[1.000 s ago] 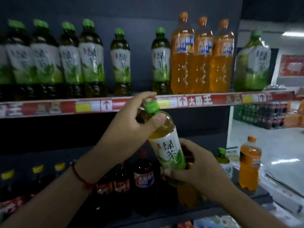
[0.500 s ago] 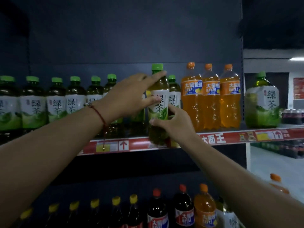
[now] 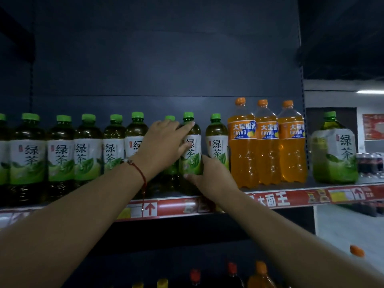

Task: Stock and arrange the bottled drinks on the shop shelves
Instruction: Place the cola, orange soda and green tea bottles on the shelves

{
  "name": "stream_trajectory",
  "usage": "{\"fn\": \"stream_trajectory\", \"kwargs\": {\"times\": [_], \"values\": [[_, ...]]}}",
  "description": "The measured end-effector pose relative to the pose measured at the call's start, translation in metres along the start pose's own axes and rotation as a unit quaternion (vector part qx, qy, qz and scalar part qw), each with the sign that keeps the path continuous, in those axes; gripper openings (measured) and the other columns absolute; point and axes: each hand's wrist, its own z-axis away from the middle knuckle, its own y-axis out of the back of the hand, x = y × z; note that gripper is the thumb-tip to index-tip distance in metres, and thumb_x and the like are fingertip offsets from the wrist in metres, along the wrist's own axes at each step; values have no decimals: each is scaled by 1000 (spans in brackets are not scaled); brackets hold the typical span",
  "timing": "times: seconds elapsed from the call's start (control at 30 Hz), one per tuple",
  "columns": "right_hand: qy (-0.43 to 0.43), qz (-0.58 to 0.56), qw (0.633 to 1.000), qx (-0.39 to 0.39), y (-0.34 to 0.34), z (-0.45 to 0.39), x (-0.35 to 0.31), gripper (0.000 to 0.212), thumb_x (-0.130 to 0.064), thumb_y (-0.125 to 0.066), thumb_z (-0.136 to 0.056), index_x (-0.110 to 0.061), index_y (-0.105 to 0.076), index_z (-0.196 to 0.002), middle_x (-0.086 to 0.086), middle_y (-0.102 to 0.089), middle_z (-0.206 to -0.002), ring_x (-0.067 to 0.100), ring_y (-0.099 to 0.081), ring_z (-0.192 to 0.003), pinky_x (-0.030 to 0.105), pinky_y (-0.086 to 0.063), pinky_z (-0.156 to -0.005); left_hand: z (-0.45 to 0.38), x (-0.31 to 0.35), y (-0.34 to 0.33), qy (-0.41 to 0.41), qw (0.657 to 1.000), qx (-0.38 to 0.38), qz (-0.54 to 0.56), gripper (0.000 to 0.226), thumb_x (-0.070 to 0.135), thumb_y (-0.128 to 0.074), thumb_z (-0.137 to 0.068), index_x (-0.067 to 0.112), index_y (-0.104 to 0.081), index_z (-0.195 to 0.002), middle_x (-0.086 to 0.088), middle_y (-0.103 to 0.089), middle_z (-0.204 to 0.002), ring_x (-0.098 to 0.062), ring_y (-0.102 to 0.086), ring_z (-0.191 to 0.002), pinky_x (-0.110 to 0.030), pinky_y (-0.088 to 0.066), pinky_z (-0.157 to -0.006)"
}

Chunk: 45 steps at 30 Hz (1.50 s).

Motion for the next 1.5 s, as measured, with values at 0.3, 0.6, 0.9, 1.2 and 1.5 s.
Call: {"fn": "stream_trajectory", "kwargs": {"times": [0.3, 0.6, 0.9, 1.2, 1.5], "values": [[126, 335, 932, 55, 137, -45, 5, 66, -49, -56, -91, -23, -33, -148, 6, -41, -147, 26, -44, -132, 42, -40, -105, -35, 45, 11, -36, 999, 18, -34, 80, 67, -42, -91, 24, -19, -155, -16, -30, -156, -34, -25, -145, -55, -15, -119], [90, 336, 938, 19, 165, -132, 27, 89, -59, -59, -86, -25, -15, -155, 10, -23, -160, 34, -29, -143, 48, -32, -111, -87, 66, -12, -26, 993, -67, -89, 106, 86, -31, -80, 14, -12, -156, -17, -21, -160, -35, -15, -149, -61, -9, -118], [83, 219, 972, -11, 153, -137, 40, 97, -50, -75, -76, -23, -20, -152, 7, -42, -149, 29, -49, -127, 38, -46, -95, -85, 66, -19, -42, 995, -54, -74, 97, 84, -32, -82, 19, -25, -152, -15, -27, -158, -33, -16, -149, -62, -9, -118], [167, 146, 970, 96, 161, -62, 28, 97, -42, -84, -69, -31, -25, -146, 0, -41, -143, 19, -52, -120, 29, -55, -85, -59, 91, -11, 22, 990, -24, 138, 99, 85, -39, -78, 24, -20, -154, -7, -20, -163, -27, -5, -152, -49, -3, -122], [203, 31, 951, 233, 169, 40, 40, 93, -42, -85, -67, -37, -28, -141, -17, -38, -128, -1, -43, -112, 14, -42, -84, -23, 158, 16, 67, 812, 22, 579, 111, 57, -83, -64, 44, -11, -147, 10, -48, -142, -15, -56, -121, -45, -55, -93]]}}
